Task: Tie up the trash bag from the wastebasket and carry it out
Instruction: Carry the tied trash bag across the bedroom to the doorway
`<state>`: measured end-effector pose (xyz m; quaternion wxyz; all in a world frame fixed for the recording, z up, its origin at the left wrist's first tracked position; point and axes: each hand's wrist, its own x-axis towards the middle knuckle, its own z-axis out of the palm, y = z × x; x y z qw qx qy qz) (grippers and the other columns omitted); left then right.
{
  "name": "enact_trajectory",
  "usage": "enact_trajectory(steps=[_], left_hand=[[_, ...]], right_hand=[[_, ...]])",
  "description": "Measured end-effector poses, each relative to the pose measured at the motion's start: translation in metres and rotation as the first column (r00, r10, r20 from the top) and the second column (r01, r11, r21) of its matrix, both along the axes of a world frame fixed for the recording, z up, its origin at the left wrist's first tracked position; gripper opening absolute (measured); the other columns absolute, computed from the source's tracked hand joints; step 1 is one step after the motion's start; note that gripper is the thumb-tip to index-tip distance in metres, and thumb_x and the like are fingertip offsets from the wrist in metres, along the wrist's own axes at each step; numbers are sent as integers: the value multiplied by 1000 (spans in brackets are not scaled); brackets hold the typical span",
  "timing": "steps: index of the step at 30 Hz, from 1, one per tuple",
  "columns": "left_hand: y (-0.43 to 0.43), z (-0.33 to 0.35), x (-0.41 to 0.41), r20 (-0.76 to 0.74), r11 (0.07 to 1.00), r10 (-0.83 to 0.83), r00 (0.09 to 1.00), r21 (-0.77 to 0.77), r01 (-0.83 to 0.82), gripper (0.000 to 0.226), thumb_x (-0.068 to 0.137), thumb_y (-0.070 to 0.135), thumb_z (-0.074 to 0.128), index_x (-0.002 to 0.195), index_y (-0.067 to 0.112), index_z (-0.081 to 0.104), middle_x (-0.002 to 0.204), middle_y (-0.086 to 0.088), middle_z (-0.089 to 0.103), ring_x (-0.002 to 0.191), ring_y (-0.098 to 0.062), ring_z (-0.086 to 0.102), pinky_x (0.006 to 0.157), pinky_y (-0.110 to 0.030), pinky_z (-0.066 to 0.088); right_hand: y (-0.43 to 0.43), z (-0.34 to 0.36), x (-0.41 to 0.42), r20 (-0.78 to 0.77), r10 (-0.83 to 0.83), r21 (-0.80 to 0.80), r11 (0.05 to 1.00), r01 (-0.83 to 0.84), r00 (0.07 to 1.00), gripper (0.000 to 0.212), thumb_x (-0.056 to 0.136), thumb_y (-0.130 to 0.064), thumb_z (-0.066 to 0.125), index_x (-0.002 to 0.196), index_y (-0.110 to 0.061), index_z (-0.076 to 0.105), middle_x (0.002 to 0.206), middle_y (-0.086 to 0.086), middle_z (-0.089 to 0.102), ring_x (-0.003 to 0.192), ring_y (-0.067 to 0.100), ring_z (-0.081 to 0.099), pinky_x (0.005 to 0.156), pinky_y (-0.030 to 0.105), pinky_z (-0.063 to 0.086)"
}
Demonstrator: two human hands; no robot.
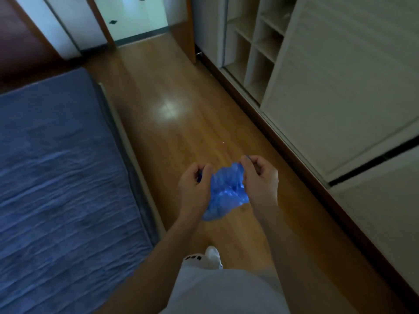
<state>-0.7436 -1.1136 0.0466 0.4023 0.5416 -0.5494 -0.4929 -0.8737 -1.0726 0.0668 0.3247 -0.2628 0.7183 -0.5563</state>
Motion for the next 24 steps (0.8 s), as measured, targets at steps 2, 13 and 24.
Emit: enact_trajectory(steps=[2,13,24], left_hand=[[-26,3,3,9,999,35,999,-34,-35,26,94,19,59,69,12,56,64,-6,54,59,-6,49,57,-19,43],[-158,-6,19,14,969,233,972,-82,-231,30,96,16,58,69,3,54,61,-4,50,59,-8,46,58,-23,40],[-323,5,-12,48,900,435,899,-70,-431,30,94,20,59,70,2,55,63,-15,52,58,-12,47,56,-23,41]], right_hand=[[-28,1,2,-1,22,-4,1000,-22,1000,18,94,-27,63,82,-18,73,63,-7,66,54,1,56,58,25,46],[-176,-16,7,31,230,-65,972,-227,973,19,96,-21,61,82,-13,70,54,-16,60,52,0,54,56,19,42],[-380,-7,-17,22,496,-86,866,-493,868,24,97,-26,60,81,-9,67,52,-11,54,49,3,49,54,19,41]])
